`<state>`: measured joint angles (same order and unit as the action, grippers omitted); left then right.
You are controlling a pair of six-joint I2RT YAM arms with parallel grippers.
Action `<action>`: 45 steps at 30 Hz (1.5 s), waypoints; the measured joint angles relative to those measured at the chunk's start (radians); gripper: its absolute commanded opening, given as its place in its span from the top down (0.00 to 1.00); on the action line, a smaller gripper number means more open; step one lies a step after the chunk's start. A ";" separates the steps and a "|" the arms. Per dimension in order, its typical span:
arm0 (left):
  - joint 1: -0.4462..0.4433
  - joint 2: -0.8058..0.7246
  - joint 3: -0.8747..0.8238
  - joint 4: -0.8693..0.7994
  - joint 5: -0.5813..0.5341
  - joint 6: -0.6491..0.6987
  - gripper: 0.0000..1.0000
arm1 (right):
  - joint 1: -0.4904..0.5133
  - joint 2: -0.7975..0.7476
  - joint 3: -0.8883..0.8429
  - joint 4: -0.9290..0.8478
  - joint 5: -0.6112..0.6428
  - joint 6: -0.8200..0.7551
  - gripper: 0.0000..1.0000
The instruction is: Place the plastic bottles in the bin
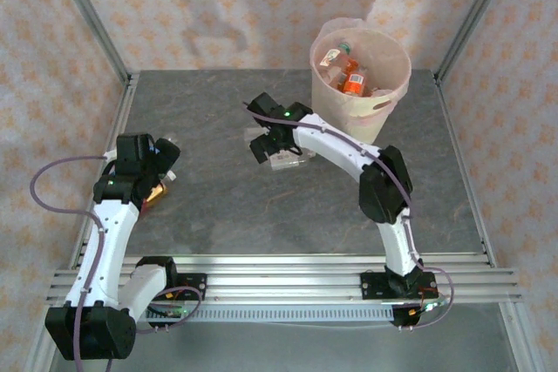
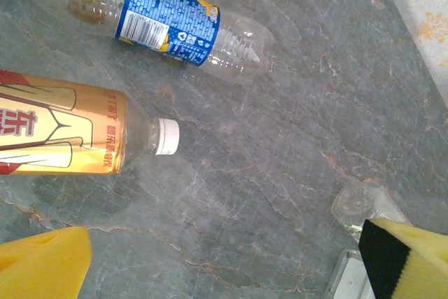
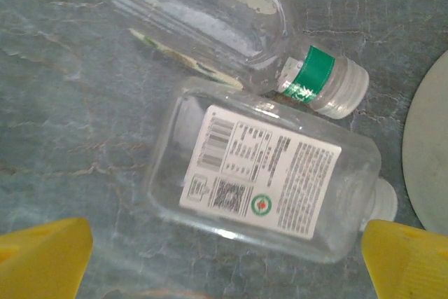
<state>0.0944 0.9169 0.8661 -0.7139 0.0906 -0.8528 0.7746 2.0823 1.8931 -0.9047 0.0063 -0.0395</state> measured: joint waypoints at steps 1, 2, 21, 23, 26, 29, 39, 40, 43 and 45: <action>0.000 0.000 -0.003 0.001 0.005 -0.002 0.00 | -0.010 0.016 0.010 0.000 -0.008 -0.003 0.01; 0.000 0.000 -0.004 0.001 0.007 -0.003 0.00 | -0.018 0.029 0.021 0.000 -0.015 -0.005 0.01; 0.000 0.004 -0.006 0.016 0.018 -0.010 0.00 | -0.101 0.200 0.153 0.003 -0.182 -0.037 0.01; 0.000 0.004 -0.006 0.016 0.018 -0.010 0.00 | -0.101 0.200 0.153 0.003 -0.195 -0.037 0.01; 0.000 0.004 -0.006 0.016 0.019 -0.010 0.00 | -0.101 0.200 0.151 0.003 -0.209 -0.037 0.01; 0.000 0.004 -0.006 0.016 0.024 -0.010 0.00 | -0.102 0.198 0.142 0.005 -0.214 -0.036 0.01; -0.001 0.004 -0.006 0.024 0.034 -0.010 0.00 | -0.103 0.114 0.017 0.022 -0.216 0.051 0.01; -0.001 0.004 -0.006 0.025 0.034 -0.010 0.00 | -0.103 0.103 -0.002 0.024 -0.216 0.062 0.01; -0.002 0.004 -0.006 0.027 0.037 -0.010 0.00 | -0.103 0.058 -0.074 0.043 -0.219 0.097 0.01; -0.003 0.004 -0.006 0.027 0.037 -0.010 0.00 | -0.103 0.020 -0.133 0.069 -0.231 0.119 0.01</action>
<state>0.0917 0.9211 0.8600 -0.6872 0.1280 -0.8623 0.6720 2.1025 1.7603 -0.8352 -0.2249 0.0799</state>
